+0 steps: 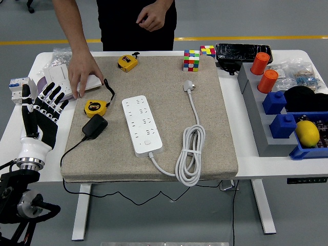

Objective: Pick up the plug,place it near the board,insert it into the board,press the button

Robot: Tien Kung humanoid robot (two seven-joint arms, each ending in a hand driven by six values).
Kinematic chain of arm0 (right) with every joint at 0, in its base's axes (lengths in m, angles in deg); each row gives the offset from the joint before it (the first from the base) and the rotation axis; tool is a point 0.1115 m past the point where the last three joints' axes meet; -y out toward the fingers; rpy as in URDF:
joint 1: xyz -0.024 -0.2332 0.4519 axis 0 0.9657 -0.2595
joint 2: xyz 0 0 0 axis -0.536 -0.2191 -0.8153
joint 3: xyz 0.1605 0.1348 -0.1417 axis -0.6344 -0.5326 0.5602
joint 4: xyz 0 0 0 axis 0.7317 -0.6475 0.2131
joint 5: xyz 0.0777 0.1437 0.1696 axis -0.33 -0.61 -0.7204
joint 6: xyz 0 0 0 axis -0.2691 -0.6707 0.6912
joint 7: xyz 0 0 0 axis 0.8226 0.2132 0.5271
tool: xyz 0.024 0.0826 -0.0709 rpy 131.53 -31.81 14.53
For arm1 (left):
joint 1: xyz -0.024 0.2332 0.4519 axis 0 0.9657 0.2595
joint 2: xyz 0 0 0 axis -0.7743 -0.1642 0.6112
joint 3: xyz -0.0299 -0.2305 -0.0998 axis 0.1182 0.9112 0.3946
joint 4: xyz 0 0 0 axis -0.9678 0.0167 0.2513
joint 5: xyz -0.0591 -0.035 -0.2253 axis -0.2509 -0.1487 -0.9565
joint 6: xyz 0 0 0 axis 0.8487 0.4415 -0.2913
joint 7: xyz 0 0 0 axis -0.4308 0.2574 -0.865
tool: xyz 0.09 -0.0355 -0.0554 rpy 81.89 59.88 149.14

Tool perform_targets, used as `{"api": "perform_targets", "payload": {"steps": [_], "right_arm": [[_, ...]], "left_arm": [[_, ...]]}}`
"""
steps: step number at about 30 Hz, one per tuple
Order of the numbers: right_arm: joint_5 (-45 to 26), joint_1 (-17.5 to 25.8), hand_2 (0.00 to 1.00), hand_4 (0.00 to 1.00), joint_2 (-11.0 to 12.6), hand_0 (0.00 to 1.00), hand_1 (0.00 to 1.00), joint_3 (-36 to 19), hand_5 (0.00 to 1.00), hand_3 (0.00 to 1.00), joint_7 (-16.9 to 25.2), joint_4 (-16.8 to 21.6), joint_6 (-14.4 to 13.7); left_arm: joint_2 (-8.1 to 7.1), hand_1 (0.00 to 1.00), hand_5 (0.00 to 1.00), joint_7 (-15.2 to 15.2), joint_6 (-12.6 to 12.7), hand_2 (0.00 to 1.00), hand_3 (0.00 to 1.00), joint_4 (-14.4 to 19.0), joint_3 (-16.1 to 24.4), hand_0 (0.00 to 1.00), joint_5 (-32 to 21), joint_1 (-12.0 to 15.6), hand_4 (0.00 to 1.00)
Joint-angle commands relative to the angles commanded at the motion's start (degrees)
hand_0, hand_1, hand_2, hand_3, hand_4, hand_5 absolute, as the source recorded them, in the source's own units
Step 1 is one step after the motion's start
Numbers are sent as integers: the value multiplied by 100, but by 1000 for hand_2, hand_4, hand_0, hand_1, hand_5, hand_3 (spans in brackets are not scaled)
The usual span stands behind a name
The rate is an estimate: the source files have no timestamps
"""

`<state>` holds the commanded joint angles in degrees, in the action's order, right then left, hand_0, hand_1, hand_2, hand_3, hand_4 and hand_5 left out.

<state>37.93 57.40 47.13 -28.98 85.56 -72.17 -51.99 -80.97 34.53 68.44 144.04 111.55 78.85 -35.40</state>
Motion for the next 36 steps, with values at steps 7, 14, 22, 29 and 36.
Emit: {"api": "perform_targets", "payload": {"steps": [7, 14, 22, 29, 36], "right_arm": [[-53, -103, 864, 998, -8, 962, 928, 1, 998, 880, -2, 0, -5], [-88, -164, 864, 998, -5, 961, 928, 0, 998, 880, -1, 0, -10], [-114, -220, 864, 998, 14, 961, 928, 4, 998, 880, -2, 0, -14], [-139, -245, 864, 998, 22, 961, 928, 22, 998, 880, 0, 0, -16], [-151, -264, 863, 998, 19, 961, 928, 23, 998, 880, 3, 0, -19]], "left_arm": [[-7, 896, 983, 27, 14, 849, 839, 2, 44, 839, 90, -69, 998], [-11, 897, 980, 47, 25, 851, 838, 10, 83, 839, 177, -134, 998], [-14, 897, 974, 56, 25, 851, 838, 10, 109, 838, 211, -163, 998], [-23, 898, 968, 74, 9, 851, 840, 15, 124, 838, 289, -174, 998], [-40, 899, 868, 123, -37, 853, 845, 29, 168, 842, 459, -202, 998]]}}
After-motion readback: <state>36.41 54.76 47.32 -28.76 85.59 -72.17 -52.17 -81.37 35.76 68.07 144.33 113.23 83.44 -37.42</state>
